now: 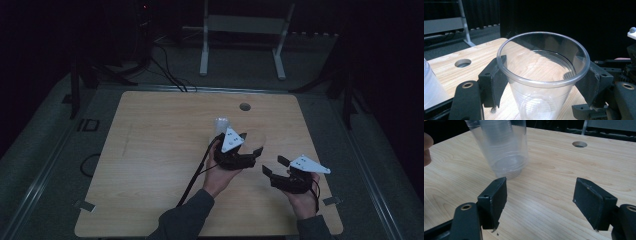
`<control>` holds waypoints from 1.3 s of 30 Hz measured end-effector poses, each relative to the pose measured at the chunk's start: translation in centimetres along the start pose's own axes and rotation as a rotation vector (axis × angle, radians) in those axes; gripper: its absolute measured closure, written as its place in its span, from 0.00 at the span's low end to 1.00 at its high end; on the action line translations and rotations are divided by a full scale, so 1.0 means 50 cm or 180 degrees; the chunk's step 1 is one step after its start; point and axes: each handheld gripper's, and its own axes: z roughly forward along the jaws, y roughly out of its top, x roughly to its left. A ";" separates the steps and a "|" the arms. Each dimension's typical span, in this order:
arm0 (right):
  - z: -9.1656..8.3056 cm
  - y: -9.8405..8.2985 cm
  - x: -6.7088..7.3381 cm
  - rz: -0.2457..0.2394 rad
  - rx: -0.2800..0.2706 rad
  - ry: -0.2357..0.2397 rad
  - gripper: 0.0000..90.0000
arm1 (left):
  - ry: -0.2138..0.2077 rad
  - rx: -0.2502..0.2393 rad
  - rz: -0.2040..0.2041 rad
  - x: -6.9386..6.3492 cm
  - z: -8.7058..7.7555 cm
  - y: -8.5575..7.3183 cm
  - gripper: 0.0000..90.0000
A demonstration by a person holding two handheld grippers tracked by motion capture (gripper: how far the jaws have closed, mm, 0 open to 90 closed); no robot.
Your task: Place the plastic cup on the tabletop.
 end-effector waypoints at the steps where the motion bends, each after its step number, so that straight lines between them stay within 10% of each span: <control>1: 0.000 0.000 0.000 -0.0001 0.0000 0.0001 0.30 | -0.0004 -0.0002 -0.0005 0.000 0.000 -0.001 0.33; 39: -0.012 -0.006 -0.009 0.0051 -0.0022 -0.0047 0.30 | -0.0067 0.0043 0.0069 -0.003 0.019 -0.037 0.33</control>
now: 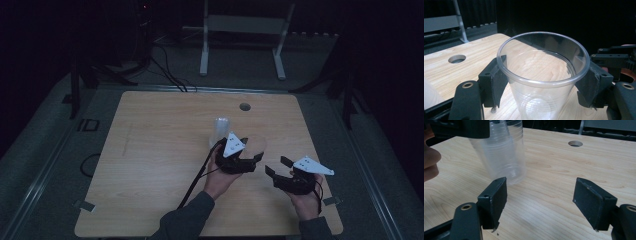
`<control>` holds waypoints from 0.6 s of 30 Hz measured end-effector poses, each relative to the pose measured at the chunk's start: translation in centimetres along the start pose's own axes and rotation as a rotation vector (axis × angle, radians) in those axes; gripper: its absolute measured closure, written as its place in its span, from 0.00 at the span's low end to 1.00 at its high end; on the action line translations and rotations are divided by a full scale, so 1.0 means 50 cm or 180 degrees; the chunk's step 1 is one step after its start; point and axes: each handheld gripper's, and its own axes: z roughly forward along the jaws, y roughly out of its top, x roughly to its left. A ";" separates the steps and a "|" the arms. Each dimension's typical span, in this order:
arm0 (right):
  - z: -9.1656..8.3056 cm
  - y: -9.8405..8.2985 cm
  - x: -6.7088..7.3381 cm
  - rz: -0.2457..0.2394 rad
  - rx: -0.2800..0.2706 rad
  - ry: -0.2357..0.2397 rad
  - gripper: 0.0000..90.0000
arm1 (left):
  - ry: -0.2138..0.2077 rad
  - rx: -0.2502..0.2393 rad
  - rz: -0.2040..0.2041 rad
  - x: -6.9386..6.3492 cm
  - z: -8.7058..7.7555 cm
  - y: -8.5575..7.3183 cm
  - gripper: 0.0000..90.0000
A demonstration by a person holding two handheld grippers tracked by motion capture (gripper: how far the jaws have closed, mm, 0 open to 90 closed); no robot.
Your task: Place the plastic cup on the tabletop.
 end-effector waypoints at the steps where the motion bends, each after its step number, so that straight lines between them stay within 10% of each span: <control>1: 0.000 0.000 0.000 0.0001 0.0001 0.0001 0.30 | -0.0001 -0.0005 0.0006 0.000 0.001 -0.002 0.33; 18: -0.005 -0.004 -0.007 0.0034 0.0003 -0.0029 0.30 | 0.0011 -0.0031 0.0021 0.000 0.008 -0.027 0.33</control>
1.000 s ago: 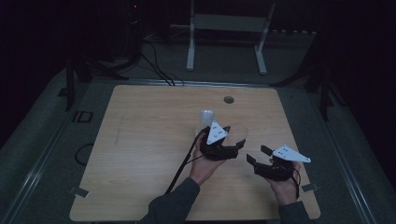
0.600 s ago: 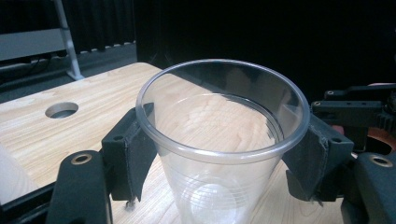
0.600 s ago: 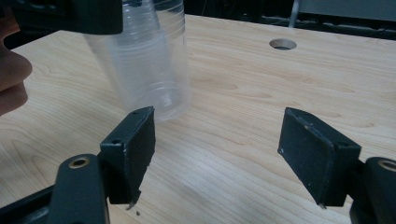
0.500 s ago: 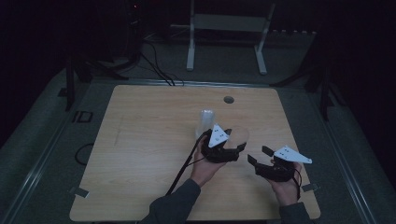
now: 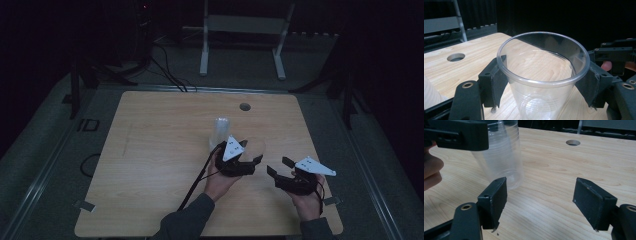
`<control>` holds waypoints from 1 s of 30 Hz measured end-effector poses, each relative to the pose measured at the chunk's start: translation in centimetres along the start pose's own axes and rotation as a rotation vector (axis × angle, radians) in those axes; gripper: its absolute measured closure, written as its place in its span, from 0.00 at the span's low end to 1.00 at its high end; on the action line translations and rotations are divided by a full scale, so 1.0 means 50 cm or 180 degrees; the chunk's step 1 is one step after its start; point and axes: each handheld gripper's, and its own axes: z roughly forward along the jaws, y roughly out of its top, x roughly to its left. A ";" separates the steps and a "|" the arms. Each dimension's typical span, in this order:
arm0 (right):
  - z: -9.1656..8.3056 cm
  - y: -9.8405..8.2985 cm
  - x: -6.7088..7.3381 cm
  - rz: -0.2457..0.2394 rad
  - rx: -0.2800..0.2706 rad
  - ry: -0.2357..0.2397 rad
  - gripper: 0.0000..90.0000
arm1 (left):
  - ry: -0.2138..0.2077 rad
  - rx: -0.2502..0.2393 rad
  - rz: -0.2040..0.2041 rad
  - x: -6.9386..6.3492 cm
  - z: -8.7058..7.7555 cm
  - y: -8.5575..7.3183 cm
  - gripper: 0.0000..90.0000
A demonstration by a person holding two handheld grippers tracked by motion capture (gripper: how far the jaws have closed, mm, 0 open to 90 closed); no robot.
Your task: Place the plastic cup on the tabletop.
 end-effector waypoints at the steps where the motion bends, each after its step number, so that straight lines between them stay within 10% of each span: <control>1: 0.000 0.000 -0.001 0.0004 0.0000 -0.0002 0.30 | 0.0002 0.0002 0.0001 0.000 0.001 -0.001 0.33; 30: -0.008 -0.005 -0.009 0.0057 -0.0018 -0.0053 0.30 | -0.0005 -0.0010 -0.0002 -0.002 0.013 -0.041 0.33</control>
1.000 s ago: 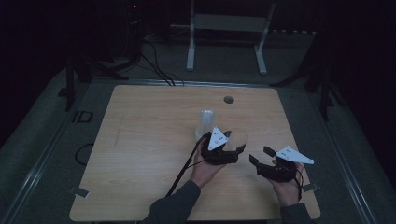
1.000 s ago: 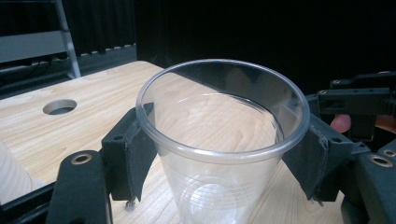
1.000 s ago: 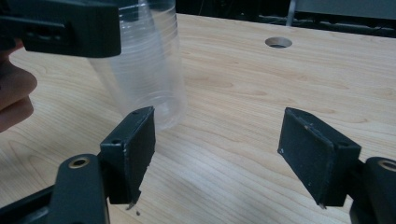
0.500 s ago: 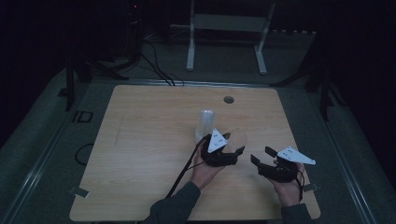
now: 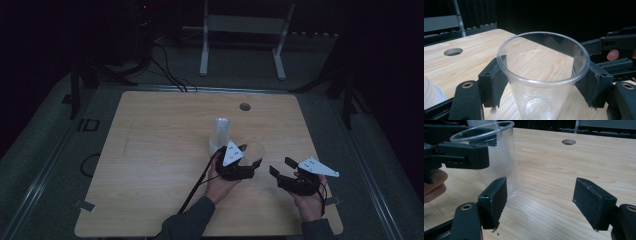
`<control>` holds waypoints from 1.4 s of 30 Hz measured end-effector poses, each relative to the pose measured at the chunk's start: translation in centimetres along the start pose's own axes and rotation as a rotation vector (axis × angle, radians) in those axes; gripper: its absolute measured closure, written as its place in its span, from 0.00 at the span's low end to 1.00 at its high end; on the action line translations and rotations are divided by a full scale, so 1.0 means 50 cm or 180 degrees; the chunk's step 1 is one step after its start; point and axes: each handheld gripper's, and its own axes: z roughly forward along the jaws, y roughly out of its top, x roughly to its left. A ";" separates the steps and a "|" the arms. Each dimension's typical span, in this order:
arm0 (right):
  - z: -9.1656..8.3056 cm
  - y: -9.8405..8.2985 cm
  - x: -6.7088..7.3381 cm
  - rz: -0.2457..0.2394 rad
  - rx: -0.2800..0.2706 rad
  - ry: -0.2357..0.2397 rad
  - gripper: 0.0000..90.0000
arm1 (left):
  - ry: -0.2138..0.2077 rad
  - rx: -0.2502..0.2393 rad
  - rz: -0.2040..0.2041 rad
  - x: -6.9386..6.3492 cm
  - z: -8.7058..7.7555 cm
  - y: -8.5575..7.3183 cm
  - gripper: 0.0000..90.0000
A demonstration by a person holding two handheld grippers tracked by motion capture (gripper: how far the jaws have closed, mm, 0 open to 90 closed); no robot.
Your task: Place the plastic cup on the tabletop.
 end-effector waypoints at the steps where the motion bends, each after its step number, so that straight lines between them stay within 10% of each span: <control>1: 0.000 0.000 0.000 0.0000 0.0000 0.0000 0.30 | 0.0000 0.0000 0.0000 0.000 0.000 0.000 0.33; 42: -0.003 -0.002 -0.003 0.0010 -0.0005 -0.0012 0.30 | 0.0083 0.0221 0.0082 0.001 0.029 -0.048 0.32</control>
